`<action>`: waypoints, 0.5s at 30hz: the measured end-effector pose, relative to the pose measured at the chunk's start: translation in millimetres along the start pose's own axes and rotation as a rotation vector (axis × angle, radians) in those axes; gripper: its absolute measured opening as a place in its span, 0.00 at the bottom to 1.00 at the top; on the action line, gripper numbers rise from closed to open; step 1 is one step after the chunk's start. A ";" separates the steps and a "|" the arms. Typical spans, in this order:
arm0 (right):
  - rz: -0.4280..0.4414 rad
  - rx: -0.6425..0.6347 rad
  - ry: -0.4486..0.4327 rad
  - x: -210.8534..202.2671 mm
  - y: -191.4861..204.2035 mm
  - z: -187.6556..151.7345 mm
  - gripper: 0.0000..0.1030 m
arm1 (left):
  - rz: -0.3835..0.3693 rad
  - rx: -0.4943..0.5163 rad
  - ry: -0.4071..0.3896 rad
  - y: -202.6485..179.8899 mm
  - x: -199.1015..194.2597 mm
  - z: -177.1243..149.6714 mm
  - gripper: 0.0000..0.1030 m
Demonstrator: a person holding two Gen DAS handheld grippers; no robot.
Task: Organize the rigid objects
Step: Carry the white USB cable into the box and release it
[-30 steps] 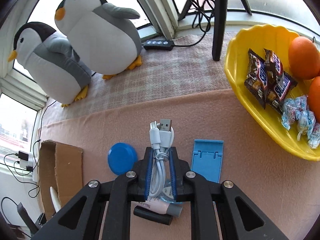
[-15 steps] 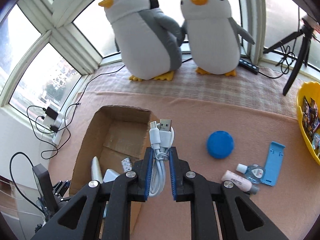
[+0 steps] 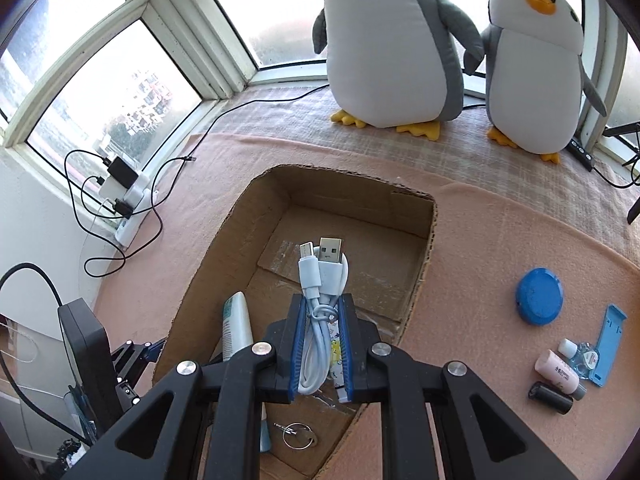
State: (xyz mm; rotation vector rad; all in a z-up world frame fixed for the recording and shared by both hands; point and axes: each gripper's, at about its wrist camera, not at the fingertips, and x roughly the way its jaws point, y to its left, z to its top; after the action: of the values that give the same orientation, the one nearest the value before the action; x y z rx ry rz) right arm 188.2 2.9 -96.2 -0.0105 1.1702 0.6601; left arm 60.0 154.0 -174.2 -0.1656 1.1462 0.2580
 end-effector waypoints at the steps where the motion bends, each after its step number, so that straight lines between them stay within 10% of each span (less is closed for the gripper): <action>1: 0.000 -0.004 0.004 2.9 2.6 -0.3 0.14 | 0.000 0.000 0.000 -0.1 -0.3 -0.2 0.67; 15: -0.004 -0.059 0.019 13.1 18.0 -5.5 0.16 | 0.001 0.001 0.000 -0.9 -1.9 -1.6 0.67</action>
State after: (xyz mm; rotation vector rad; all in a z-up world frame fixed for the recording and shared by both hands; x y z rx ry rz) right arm 177.8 21.9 -103.8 -0.0689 1.1686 0.6921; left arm 58.2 152.5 -173.1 -0.1642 1.1463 0.2581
